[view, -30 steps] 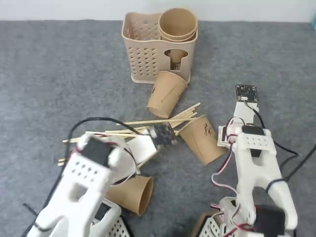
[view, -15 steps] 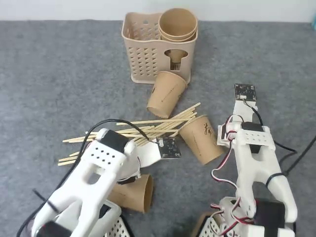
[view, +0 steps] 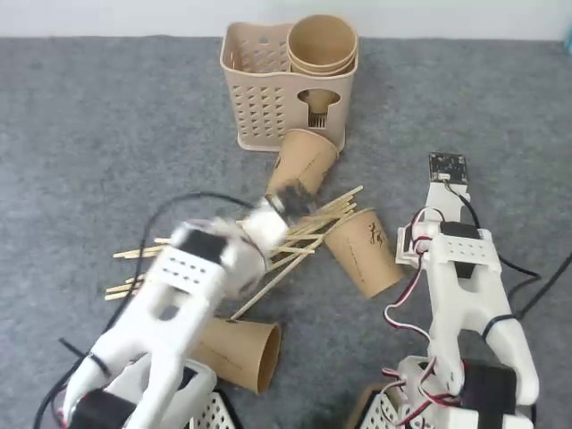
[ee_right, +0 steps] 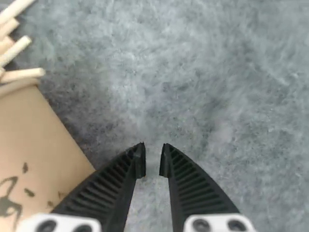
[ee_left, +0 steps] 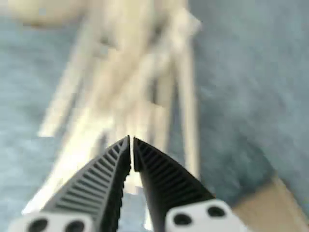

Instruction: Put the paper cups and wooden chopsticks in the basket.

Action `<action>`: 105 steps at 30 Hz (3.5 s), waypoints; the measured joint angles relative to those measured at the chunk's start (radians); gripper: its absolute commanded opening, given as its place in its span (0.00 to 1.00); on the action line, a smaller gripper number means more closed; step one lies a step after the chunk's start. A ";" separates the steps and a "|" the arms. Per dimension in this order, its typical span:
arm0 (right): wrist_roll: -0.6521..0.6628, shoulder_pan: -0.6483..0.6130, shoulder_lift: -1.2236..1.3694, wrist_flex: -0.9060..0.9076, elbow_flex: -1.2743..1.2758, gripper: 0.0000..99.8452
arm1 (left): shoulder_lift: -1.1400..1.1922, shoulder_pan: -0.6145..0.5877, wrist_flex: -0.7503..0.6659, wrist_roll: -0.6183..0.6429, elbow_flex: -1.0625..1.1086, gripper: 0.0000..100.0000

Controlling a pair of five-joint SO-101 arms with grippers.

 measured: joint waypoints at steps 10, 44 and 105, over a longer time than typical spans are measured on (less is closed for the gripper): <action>-0.015 -0.110 -0.489 0.324 0.000 0.26 | 0.000 -0.465 0.146 0.133 -0.328 0.01; 0.666 -1.373 -0.615 0.442 0.003 0.31 | 0.014 -1.278 -0.496 0.482 -0.017 0.01; 0.278 -0.865 -0.612 0.269 -0.143 0.01 | 0.014 -1.313 -0.578 0.562 0.133 0.01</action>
